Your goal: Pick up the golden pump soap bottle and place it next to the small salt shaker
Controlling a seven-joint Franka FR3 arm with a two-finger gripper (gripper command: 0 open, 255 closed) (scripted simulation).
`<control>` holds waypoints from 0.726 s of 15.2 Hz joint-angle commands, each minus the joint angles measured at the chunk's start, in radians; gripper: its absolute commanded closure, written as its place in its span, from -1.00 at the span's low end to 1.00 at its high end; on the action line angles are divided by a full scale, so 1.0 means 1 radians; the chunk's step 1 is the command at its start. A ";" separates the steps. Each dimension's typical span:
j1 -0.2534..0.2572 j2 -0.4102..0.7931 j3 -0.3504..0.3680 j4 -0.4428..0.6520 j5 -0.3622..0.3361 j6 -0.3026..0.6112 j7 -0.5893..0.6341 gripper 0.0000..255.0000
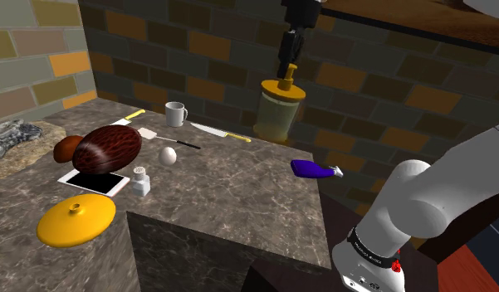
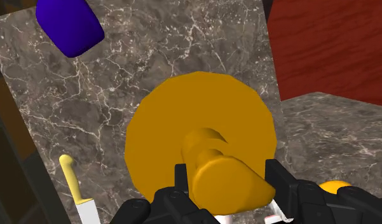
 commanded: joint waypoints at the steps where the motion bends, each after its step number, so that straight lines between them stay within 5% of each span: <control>1: 0.005 0.072 0.018 0.046 0.001 0.029 0.022 1.00; 11: 0.039 0.420 0.089 0.311 -0.031 0.113 0.128 1.00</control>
